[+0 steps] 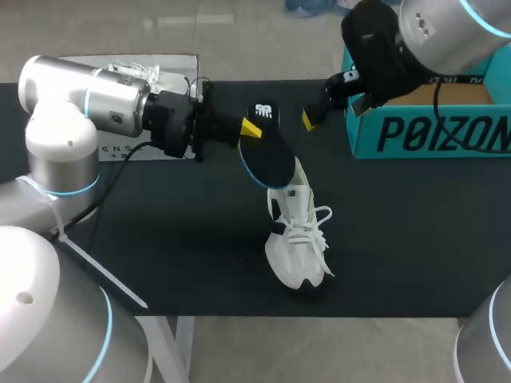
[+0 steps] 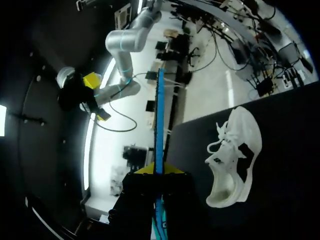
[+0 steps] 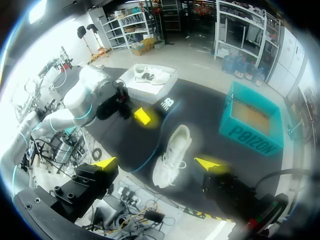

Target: Take the shoe out of the shoebox, open the shoe tongue, remove and reinsert the insole, then place the shoe into the shoebox

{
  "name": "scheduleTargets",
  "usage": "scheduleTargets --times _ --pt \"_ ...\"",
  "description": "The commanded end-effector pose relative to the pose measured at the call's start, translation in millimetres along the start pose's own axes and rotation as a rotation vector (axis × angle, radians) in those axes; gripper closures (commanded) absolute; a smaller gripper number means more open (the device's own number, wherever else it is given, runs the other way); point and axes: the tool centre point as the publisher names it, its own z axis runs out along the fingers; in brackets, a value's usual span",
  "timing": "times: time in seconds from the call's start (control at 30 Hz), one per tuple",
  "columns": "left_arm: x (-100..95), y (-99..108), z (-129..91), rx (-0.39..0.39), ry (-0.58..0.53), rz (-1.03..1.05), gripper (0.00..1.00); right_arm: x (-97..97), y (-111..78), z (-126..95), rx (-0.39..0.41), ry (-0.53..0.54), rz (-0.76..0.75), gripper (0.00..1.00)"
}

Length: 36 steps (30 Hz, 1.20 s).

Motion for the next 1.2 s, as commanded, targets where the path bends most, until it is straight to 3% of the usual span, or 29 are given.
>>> scheduleTargets --times 0.03,0.77,0.97,1.2 --pt "-0.9 -2 4 -0.009 0.001 -0.010 1.00 -0.1 0.2 2 0.000 0.001 0.001 0.00" --pt "-0.9 -2 4 -0.009 0.001 -0.010 1.00 -0.1 0.2 2 0.000 0.001 0.001 0.00" --pt "9.2 -19 12 -0.069 -0.017 0.360 1.00 -0.1 0.2 2 0.000 0.001 0.001 0.00" --pt "23.4 -33 12 -0.083 0.008 0.608 1.00 -0.1 0.2 2 0.000 0.001 0.001 0.00"
